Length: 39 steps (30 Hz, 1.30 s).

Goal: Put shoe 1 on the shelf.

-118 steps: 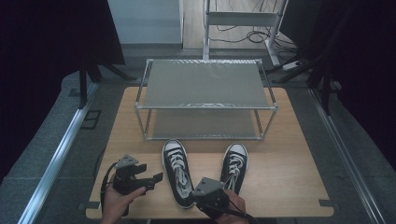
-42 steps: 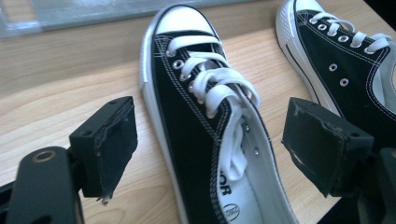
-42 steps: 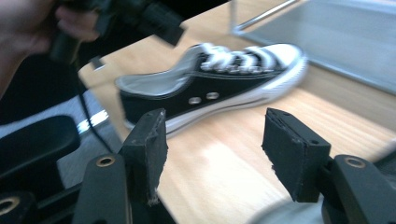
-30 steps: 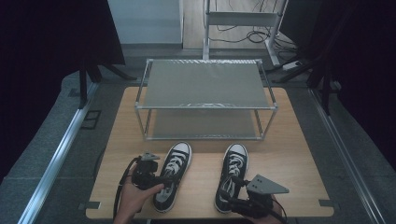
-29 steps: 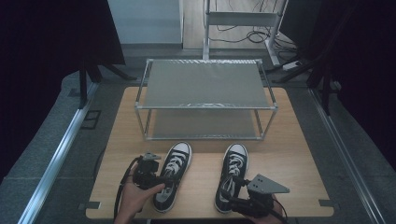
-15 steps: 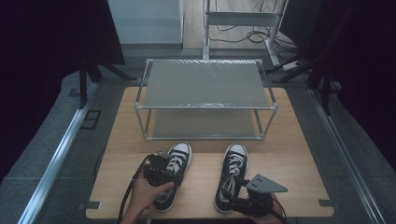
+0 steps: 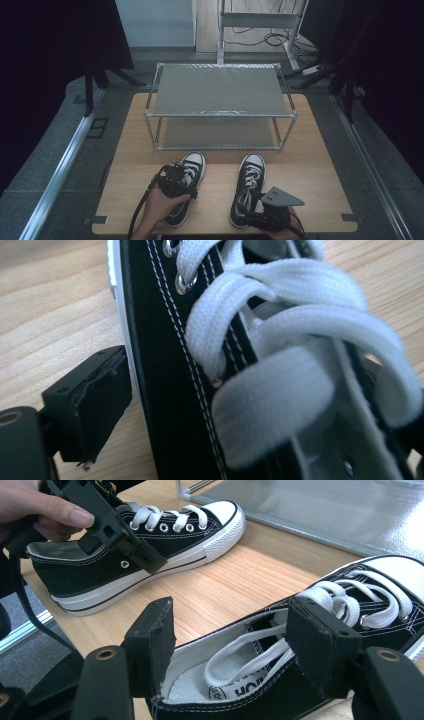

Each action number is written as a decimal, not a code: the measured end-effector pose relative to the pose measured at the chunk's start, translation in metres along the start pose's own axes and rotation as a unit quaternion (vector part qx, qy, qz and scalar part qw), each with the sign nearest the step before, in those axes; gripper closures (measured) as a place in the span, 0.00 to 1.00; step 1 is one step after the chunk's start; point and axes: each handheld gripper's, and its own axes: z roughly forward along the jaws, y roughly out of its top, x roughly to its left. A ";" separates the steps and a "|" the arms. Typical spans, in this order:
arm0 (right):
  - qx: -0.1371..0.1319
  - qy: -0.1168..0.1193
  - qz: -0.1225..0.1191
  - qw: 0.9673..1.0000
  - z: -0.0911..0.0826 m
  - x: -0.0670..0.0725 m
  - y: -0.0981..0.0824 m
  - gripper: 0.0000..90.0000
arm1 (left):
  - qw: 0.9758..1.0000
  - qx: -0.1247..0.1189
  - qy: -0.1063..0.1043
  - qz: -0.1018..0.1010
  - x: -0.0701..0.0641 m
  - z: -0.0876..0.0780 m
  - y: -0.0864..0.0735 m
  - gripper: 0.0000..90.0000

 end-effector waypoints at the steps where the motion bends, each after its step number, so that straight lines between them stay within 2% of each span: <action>1: 0.001 0.000 0.001 1.000 0.000 0.000 0.000 0.40 | 1.000 0.004 0.001 0.001 0.000 0.000 0.001 0.08; 3: 0.003 0.000 0.000 1.000 0.001 0.000 0.000 0.40 | 1.000 0.014 0.003 0.003 -0.001 0.002 0.002 0.07; 5: 0.004 0.000 0.000 1.000 0.002 0.000 -0.001 0.40 | 1.000 0.025 -0.005 0.002 0.000 0.005 0.004 0.05; 9: 0.007 0.001 -0.002 1.000 0.003 0.001 -0.002 0.40 | 0.999 0.036 -0.008 0.002 0.001 0.006 0.007 0.03; 12: 0.010 0.000 0.000 1.000 0.004 0.001 -0.002 0.40 | 0.999 0.032 -0.009 -0.009 0.002 0.007 0.008 0.04; 17: 0.015 -0.002 -0.001 1.000 0.007 0.001 -0.003 0.40 | 0.999 0.045 0.006 0.001 -0.001 0.008 0.010 0.05; 23: 0.013 -0.005 -0.003 1.000 0.006 0.001 -0.003 0.40 | 0.999 0.047 0.007 0.007 0.000 0.008 0.009 0.07; 26: 0.014 -0.006 -0.003 1.000 0.005 0.000 -0.003 0.41 | 0.999 0.037 -0.001 0.001 0.002 0.007 0.008 0.09; 30: 0.013 -0.009 -0.002 1.000 0.004 -0.001 -0.004 0.42 | 0.999 0.034 -0.010 0.011 0.006 0.005 0.006 0.10; 34: 0.011 -0.011 -0.001 1.000 0.003 -0.003 -0.004 0.42 | 0.999 0.022 -0.034 0.003 0.012 0.004 0.004 0.12; 36: 0.011 -0.012 0.001 1.000 0.003 -0.004 -0.004 0.42 | 0.999 0.020 -0.044 0.007 0.015 0.003 0.003 0.12; 37: 0.011 -0.013 0.001 1.000 0.003 -0.004 -0.004 0.43 | 0.999 0.015 -0.050 0.001 0.016 0.003 0.003 0.12; 38: 0.010 -0.014 0.002 1.000 0.003 -0.005 -0.005 0.43 | 0.998 0.019 -0.056 0.009 0.019 0.002 0.002 0.12; 39: 0.010 -0.014 0.002 1.000 0.003 -0.005 -0.005 0.43 | 0.998 0.014 -0.063 0.004 0.019 0.002 0.002 0.12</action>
